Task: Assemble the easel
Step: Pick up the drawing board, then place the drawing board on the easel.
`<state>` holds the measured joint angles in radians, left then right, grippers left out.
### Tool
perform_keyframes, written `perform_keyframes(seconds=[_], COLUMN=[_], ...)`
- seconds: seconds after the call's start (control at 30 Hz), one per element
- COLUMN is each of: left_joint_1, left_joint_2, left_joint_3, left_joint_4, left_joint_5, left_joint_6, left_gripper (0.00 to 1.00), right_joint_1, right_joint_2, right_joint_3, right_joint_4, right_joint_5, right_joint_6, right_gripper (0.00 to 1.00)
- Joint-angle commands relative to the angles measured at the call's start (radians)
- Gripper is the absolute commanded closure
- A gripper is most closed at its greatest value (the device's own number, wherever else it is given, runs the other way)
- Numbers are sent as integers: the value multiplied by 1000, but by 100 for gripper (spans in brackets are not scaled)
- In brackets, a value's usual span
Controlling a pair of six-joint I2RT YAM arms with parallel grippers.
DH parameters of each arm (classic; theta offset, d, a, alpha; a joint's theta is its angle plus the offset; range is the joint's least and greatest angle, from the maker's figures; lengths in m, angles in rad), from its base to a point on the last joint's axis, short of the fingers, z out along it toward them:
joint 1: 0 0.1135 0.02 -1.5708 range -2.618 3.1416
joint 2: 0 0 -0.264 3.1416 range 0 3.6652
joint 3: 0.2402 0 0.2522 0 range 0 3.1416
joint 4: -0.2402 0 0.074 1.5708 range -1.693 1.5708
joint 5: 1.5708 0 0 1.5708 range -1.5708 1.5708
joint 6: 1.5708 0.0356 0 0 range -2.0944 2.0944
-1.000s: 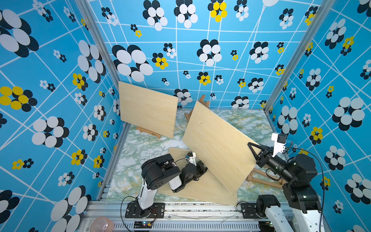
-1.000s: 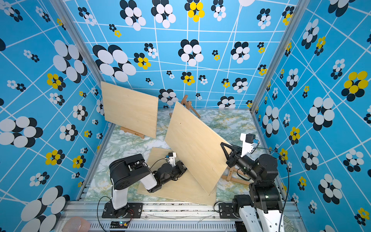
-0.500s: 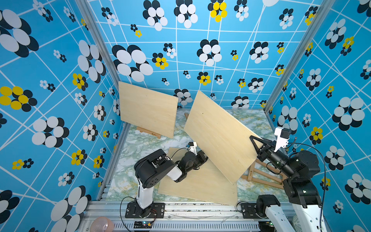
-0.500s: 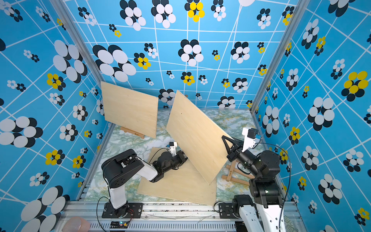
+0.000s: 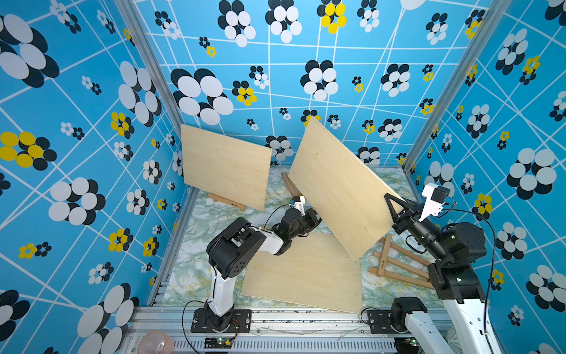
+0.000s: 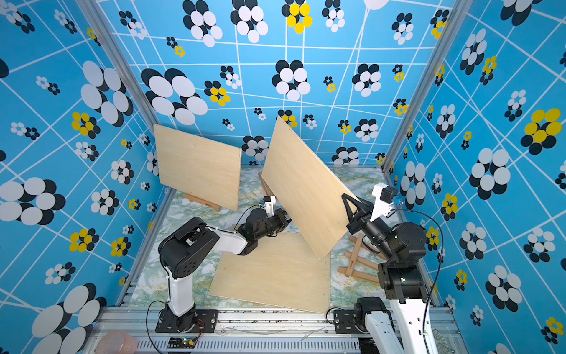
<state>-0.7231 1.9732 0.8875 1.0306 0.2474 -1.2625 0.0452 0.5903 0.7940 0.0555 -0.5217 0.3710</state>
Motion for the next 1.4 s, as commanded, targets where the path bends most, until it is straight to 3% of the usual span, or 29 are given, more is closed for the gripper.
perform_keyframes(seconds=[0.0, 0.63, 1.03, 1.37], left_joint_1=[10, 5, 35, 58], left_joint_2=[21, 117, 145, 177], left_joint_3=[74, 118, 102, 129], left_joint_4=[66, 148, 199, 215], left_joint_5=[57, 62, 74, 105], left_joint_6=[25, -23, -35, -34], left_gripper=[96, 96, 96, 96], right_joint_1=[9, 42, 194, 400], right_joint_2=[-6, 68, 137, 113], right_joint_3=[32, -53, -27, -32], right_joint_4=[182, 369, 360, 297], right_joint_5=[-42, 50, 124, 308], right_joint_6=[41, 53, -69, -237], right_gripper=[100, 100, 100, 100])
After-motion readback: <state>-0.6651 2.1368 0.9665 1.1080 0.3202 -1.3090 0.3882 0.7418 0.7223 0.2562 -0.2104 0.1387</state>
